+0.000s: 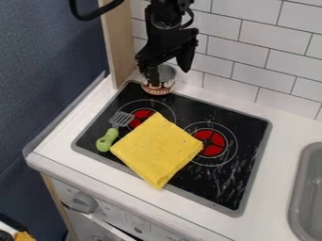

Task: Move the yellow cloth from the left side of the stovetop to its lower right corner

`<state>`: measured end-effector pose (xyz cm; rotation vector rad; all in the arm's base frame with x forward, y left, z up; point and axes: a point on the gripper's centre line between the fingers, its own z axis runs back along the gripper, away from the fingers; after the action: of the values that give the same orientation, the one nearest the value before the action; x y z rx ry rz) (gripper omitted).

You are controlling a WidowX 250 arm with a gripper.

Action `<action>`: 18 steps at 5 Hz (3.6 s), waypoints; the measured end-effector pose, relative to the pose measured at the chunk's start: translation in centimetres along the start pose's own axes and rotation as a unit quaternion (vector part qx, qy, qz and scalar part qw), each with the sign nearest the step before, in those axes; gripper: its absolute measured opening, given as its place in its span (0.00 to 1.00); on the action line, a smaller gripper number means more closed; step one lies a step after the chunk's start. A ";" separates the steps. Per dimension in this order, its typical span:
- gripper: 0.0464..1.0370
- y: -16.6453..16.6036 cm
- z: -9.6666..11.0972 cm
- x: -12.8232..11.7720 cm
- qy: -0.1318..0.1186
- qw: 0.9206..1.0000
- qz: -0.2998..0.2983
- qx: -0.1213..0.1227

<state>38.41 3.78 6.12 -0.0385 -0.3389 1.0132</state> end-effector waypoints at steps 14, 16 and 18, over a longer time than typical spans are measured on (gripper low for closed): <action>0.96 -4.6 -6.7 -10.4 0.116 0.987 -0.105 0.032; 0.96 -3.7 -5.0 -15.5 0.135 0.980 -0.147 0.004; 0.96 -0.7 -4.0 -17.3 0.135 0.978 -0.161 0.011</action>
<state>31.84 -10.53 -2.05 -0.0981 -0.0796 0.6794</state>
